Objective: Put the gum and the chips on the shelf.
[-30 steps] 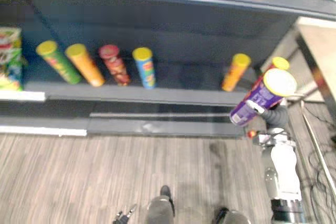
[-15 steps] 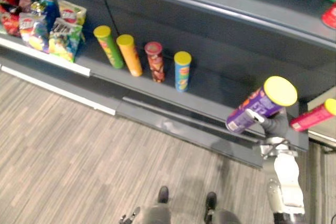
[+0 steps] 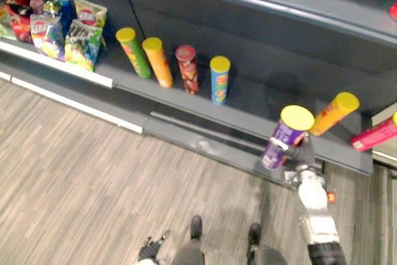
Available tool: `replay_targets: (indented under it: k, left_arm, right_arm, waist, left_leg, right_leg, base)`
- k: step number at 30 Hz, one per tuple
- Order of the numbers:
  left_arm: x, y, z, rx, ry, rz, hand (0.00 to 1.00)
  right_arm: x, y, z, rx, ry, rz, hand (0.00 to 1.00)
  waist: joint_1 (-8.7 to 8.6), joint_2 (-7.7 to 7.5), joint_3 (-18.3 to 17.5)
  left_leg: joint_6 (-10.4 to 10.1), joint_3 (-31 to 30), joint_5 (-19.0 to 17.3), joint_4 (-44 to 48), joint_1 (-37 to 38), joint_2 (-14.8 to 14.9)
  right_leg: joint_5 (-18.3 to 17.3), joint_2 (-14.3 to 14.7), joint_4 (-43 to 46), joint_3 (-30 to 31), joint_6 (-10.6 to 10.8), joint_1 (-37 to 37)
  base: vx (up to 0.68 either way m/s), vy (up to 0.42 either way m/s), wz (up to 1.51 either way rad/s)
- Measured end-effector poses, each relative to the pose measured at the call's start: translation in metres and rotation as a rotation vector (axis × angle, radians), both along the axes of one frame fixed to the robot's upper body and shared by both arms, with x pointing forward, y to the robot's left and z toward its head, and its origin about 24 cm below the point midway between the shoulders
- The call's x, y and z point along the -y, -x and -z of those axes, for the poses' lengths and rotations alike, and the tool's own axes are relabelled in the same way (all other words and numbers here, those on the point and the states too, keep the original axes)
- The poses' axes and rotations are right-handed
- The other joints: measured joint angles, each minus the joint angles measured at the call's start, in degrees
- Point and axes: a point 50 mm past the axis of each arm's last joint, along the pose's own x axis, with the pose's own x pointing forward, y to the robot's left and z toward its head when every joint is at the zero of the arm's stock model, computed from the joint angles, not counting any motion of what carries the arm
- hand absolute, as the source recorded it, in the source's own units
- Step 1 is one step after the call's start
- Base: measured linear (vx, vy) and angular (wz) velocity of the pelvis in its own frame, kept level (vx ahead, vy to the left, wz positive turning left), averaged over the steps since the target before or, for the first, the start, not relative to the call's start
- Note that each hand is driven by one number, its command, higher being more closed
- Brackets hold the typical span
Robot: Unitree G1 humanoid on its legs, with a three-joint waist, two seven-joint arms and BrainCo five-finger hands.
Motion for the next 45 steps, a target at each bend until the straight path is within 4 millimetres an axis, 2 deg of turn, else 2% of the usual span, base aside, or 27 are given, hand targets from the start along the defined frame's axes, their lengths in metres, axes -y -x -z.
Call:
replay_targets:
  k: [2,4,6,8,9,13,14,18,20,24,29,32,36,45]
  left_arm:
    - [0.007,-0.017,-0.006,0.053,-0.007,0.045,0.00]
    - [0.015,-0.044,-0.020,0.170,-0.023,0.102,0.00]
    - [0.022,-0.061,-0.031,0.254,-0.013,0.106,0.00]
    - [0.027,-0.081,-0.048,0.364,-0.026,0.124,0.00]
    - [0.027,-0.083,-0.050,0.375,-0.024,0.117,0.00]
    - [0.034,-0.097,-0.065,0.474,-0.003,0.123,0.00]
    - [0.038,-0.100,-0.069,0.495,0.006,0.133,0.00]
    - [0.040,-0.106,-0.073,0.526,0.020,0.122,0.00]
    - [0.040,-0.112,-0.077,0.547,0.023,0.119,0.00]
    - [0.042,-0.119,-0.082,0.564,0.011,0.116,0.00]
    - [0.042,-0.122,-0.085,0.578,0.004,0.107,0.00]
    - [0.044,-0.124,-0.088,0.594,0.008,0.105,0.00]
    - [0.044,-0.129,-0.095,0.637,0.026,0.085,0.00]
    - [0.055,-0.134,-0.103,0.687,0.064,0.069,0.00]
  right_arm:
    - [0.000,-0.012,-0.010,0.028,0.000,0.033,1.00]
    - [0.002,-0.031,-0.033,0.098,-0.014,0.081,1.00]
    - [0.005,-0.042,-0.050,0.147,-0.014,0.115,1.00]
    - [0.010,-0.059,-0.078,0.216,-0.011,0.175,1.00]
    - [0.011,-0.060,-0.081,0.224,-0.015,0.182,1.00]
    - [0.028,-0.074,-0.120,0.320,-0.031,0.289,1.00]
    - [0.037,-0.077,-0.132,0.347,-0.030,0.331,1.00]
    - [0.050,-0.083,-0.157,0.395,-0.047,0.423,1.00]
    - [0.060,-0.082,-0.172,0.433,-0.070,0.481,1.00]
    - [0.071,-0.081,-0.183,0.457,-0.101,0.564,1.00]
    - [0.071,-0.081,-0.191,0.477,-0.123,0.593,1.00]
    - [0.074,-0.078,-0.195,0.496,-0.142,0.616,1.00]
    - [0.074,-0.074,-0.201,0.527,-0.153,0.620,1.00]
    - [0.072,-0.069,-0.218,0.592,-0.176,0.626,1.00]
  waist:
    - [0.74,1.10,0.73]
    - [1.94,2.74,3.23]
    - [2.19,3.93,4.88]
    - [2.90,5.09,8.51]
    - [2.91,5.13,8.94]
    - [3.49,5.87,12.23]
    - [4.16,6.42,12.56]
    - [4.64,7.65,13.34]
    - [5.48,8.38,13.86]
    - [5.63,8.94,14.58]
    - [5.71,8.95,14.58]
    - [5.65,8.95,14.58]
    - [5.70,8.95,14.58]
    - [5.76,8.95,14.58]
  left_leg:
    - [0.10,-1.01,0.59,0.01,-0.94,-0.24]
    - [-0.06,-1.82,1.22,0.02,-1.84,-0.47]
    - [-0.05,-2.59,1.39,0.60,-3.35,-0.87]
    - [0.17,-3.02,1.59,2.29,-5.40,-1.46]
    - [0.17,-3.05,1.59,2.51,-5.57,-1.52]
    - [0.68,-4.01,2.25,4.01,-8.98,-2.66]
    - [0.77,-4.13,2.31,4.66,-10.37,-2.95]
    - [1.03,-4.38,2.91,4.88,-12.36,-3.26]
    - [0.93,-4.62,3.35,5.12,-14.02,-3.43]
    - [0.79,-5.53,3.92,5.48,-15.99,-3.80]
    - [0.64,-5.14,4.30,5.32,-17.76,-3.80]
    - [0.47,-2.25,4.61,5.40,-18.59,-3.24]
    - [0.52,-1.63,4.87,5.48,-19.33,-3.22]
    - [0.63,0.93,5.28,5.88,-21.22,-2.96]
  right_leg:
    - [0.07,-0.24,0.27,-0.77,0.06,-0.48]
    - [0.03,-0.62,1.74,-1.34,0.06,-1.64]
    - [0.02,-1.11,2.86,-2.09,0.07,-2.94]
    - [-0.12,-1.95,5.14,-2.40,0.00,-5.00]
    - [-0.17,-2.04,5.44,-2.40,-0.03,-5.22]
    - [-1.50,-3.70,9.92,-2.64,0.03,-9.45]
    - [-1.52,-4.05,10.75,-2.63,0.03,-10.86]
    - [-1.63,-4.60,12.17,-2.68,-0.10,-13.23]
    - [-2.16,-5.01,13.89,-2.70,-0.21,-15.40]
    - [-3.72,-5.89,17.47,-3.21,-0.51,-18.24]
    - [-5.16,-6.68,20.79,-3.15,-0.86,-21.43]
    - [-6.24,-7.38,22.80,-3.31,-0.88,-22.68]
    - [-6.95,-7.88,24.22,-3.55,-1.05,-23.78]
    - [-8.57,-9.29,27.37,-4.31,-1.26,-26.18]
  base:
    - [-0.06,0.011,0.24]
    - [-0.10,0.020,0.20]
    - [-0.10,0.034,0.19]
    - [-0.10,0.039,0.13]
    - [-0.11,0.034,0.12]
    - [-0.07,0.015,0.13]
    - [-0.07,0.008,0.06]
    - [-0.03,-0.006,0.04]
    - [-0.03,-0.028,0.07]
    - [-0.02,-0.056,0.15]
    - [-0.02,-0.074,0.05]
    - [-0.01,-0.059,0.09]
    - [0.00,-0.060,0.06]
    - [0.01,-0.052,0.07]
